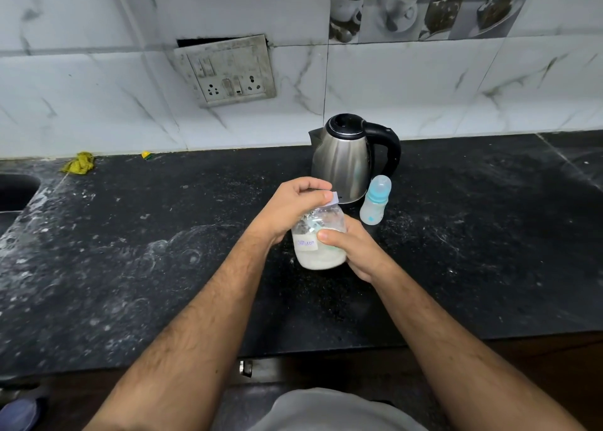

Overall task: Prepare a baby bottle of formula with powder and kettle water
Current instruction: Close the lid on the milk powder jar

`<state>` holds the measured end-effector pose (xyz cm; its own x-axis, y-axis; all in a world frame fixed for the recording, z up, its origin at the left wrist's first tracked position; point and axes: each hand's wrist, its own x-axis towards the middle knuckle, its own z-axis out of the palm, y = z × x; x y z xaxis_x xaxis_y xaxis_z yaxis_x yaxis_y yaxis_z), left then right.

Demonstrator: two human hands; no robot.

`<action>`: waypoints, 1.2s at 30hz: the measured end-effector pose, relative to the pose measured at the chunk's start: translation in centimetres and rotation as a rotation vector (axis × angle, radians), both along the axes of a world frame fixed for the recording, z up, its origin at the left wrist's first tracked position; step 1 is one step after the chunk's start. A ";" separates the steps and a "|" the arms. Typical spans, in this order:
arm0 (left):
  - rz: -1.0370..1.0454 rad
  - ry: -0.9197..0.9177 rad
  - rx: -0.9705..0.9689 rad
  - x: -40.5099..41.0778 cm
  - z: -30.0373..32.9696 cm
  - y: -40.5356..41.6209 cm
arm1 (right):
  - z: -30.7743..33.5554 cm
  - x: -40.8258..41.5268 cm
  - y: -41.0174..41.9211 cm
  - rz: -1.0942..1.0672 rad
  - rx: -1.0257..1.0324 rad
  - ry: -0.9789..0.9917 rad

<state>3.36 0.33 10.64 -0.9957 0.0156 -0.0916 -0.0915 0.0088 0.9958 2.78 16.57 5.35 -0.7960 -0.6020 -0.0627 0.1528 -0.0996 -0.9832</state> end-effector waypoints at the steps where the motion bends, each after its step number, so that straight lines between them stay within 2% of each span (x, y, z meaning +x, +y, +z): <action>1: -0.001 0.005 0.013 0.0 0.0 -0.1 | 0.1 -0.1 0.0 0.008 0.011 -0.004; 5: 0.015 0.024 0.031 0.0 -0.6 0.0 | 0.1 -0.7 0.3 0.061 0.052 -0.019; 10: 0.036 -0.062 0.051 0.2 -2.3 -0.2 | -1.4 -1.1 0.8 0.117 0.093 -0.096; 14: 0.154 -0.204 0.002 1.1 -3.6 -0.3 | -2.9 -1.2 1.4 0.055 0.074 -0.168; 18: 0.071 -0.248 -0.037 2.2 -5.4 -0.7 | -3.4 -1.3 2.3 0.004 0.090 -0.180; 25: 0.115 -0.241 -0.016 1.2 -6.8 -0.6 | -3.8 -3.0 3.3 -0.031 0.296 -0.014; 36: 0.197 -0.246 0.011 -3.1 -8.5 -0.3 | -3.6 -8.1 3.1 -0.097 0.502 0.050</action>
